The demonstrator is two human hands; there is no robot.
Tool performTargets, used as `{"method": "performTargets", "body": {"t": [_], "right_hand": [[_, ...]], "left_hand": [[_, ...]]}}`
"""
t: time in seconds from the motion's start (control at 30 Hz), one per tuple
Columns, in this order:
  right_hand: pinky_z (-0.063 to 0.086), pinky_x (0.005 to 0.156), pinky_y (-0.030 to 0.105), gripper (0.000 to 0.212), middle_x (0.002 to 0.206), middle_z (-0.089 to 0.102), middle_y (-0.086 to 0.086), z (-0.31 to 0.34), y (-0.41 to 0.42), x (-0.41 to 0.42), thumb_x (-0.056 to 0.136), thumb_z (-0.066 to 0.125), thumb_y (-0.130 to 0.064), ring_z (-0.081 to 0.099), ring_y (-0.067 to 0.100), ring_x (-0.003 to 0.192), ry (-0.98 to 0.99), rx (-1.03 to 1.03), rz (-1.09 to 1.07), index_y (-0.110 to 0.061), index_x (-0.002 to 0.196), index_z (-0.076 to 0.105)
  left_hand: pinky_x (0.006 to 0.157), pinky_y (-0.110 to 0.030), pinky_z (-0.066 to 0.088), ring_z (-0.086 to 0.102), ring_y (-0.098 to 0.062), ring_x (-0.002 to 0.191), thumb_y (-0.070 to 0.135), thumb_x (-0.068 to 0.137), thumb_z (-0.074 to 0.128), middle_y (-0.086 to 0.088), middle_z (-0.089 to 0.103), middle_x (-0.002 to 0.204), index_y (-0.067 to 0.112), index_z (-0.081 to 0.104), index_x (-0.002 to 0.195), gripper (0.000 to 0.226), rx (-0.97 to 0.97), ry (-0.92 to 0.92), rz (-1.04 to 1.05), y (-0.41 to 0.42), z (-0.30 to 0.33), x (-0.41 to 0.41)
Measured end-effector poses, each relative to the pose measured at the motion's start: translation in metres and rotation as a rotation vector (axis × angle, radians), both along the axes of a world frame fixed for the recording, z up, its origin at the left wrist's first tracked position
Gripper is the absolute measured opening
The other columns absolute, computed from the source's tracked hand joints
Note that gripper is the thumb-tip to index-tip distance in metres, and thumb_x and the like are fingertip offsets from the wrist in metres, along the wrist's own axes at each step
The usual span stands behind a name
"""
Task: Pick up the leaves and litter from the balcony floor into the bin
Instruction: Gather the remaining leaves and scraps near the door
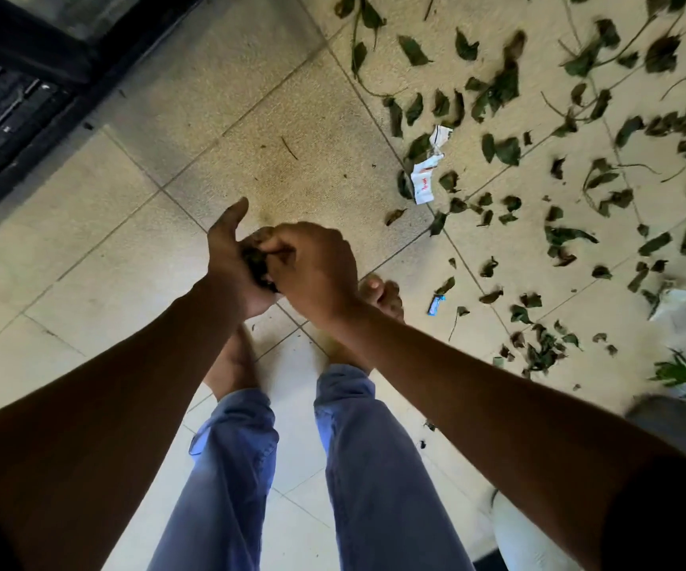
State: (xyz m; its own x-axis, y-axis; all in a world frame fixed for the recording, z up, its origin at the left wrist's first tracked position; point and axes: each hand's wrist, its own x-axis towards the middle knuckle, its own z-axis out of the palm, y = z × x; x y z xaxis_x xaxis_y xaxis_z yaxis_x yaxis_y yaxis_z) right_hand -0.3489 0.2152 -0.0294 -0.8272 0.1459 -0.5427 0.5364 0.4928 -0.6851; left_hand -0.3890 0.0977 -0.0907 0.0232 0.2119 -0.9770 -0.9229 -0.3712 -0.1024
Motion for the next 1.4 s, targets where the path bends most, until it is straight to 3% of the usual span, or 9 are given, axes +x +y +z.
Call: {"method": "performTargets", "body": {"t": [0.07,0.23,0.43,0.57,0.7,0.8,1.07,1.17,1.4], "right_hand": [[0.04,0.062,0.027,0.019,0.091,0.071,0.001,0.004,-0.003,0.009,0.085,0.065,-0.014,0.066,0.024,0.083,0.041,0.16,0.172,-0.022,0.098,0.077],[0.024,0.064,0.027,0.013,0.082,0.069,0.0,0.002,-0.002,0.019,0.082,0.065,-0.017,0.064,0.024,0.078,0.093,0.318,0.349,-0.02,0.09,0.075],[0.044,0.062,0.034,0.044,0.08,0.072,0.01,0.006,0.009,0.021,0.082,0.058,-0.012,0.067,0.033,0.077,0.11,0.162,0.282,-0.01,0.125,0.064],[0.057,0.061,0.039,0.025,0.084,0.075,0.006,-0.015,0.053,0.016,0.083,0.058,-0.001,0.072,0.023,0.073,0.233,0.117,-0.085,-0.008,0.105,0.069],[0.056,0.086,0.038,0.047,0.123,0.059,0.016,-0.061,0.113,0.018,0.087,0.071,-0.014,0.065,0.029,0.101,-0.022,0.474,0.105,-0.01,0.131,0.056],[0.057,0.084,0.043,0.067,0.135,0.042,0.021,-0.087,0.135,0.027,0.082,0.077,-0.015,0.061,0.037,0.101,-0.055,0.592,0.279,-0.013,0.14,0.043],[0.046,0.062,0.038,0.036,0.102,0.057,0.021,-0.104,0.138,0.032,0.078,0.06,0.008,0.062,0.043,0.078,0.007,0.6,0.312,-0.005,0.111,0.055],[0.034,0.066,0.03,0.02,0.092,0.064,0.017,-0.103,0.133,0.042,0.08,0.058,0.006,0.063,0.038,0.08,-0.027,0.519,0.211,-0.004,0.096,0.063],[0.051,0.066,0.03,0.011,0.078,0.072,0.001,-0.094,0.155,0.071,0.084,0.073,-0.025,0.067,0.021,0.075,-0.091,0.441,-0.422,-0.015,0.083,0.07]], "left_hand": [[0.103,-0.032,0.04,0.055,-0.024,0.102,0.061,0.063,0.08,-0.003,0.054,0.093,0.02,0.056,0.087,0.053,0.018,-0.021,-0.071,0.002,-0.002,0.001],[0.109,-0.038,0.041,0.062,-0.026,0.124,0.064,0.068,0.076,-0.007,0.062,0.122,0.021,0.063,0.117,0.067,0.039,-0.044,-0.247,0.008,0.002,0.012],[0.075,-0.028,0.051,0.066,-0.018,0.081,0.057,0.097,0.049,-0.007,0.063,0.089,0.021,0.062,0.088,0.039,-0.062,0.008,-0.296,0.026,0.003,0.02],[0.033,-0.016,0.02,0.029,-0.005,0.039,0.066,0.093,0.054,0.006,0.033,0.054,0.025,0.039,0.058,0.056,-0.098,0.03,-0.34,0.04,0.007,0.013],[0.03,-0.015,0.015,0.022,-0.004,0.039,0.071,0.087,0.055,0.008,0.027,0.055,0.026,0.032,0.061,0.057,-0.034,0.024,-0.377,0.038,0.007,0.008],[0.03,-0.015,0.015,0.022,-0.004,0.039,0.073,0.086,0.054,0.008,0.027,0.055,0.026,0.032,0.06,0.059,-0.003,0.017,-0.398,0.036,0.009,0.007],[0.031,-0.014,0.014,0.022,-0.003,0.038,0.075,0.084,0.055,0.008,0.029,0.053,0.026,0.032,0.059,0.06,-0.014,0.009,-0.474,0.021,0.011,0.023],[0.031,-0.014,0.014,0.021,-0.004,0.039,0.076,0.084,0.055,0.009,0.028,0.054,0.026,0.032,0.059,0.06,-0.011,0.002,-0.504,0.02,0.012,0.03],[0.03,-0.014,0.015,0.019,-0.004,0.04,0.075,0.084,0.056,0.008,0.026,0.056,0.026,0.031,0.061,0.059,0.042,0.01,-0.504,0.027,0.012,0.032]]}}
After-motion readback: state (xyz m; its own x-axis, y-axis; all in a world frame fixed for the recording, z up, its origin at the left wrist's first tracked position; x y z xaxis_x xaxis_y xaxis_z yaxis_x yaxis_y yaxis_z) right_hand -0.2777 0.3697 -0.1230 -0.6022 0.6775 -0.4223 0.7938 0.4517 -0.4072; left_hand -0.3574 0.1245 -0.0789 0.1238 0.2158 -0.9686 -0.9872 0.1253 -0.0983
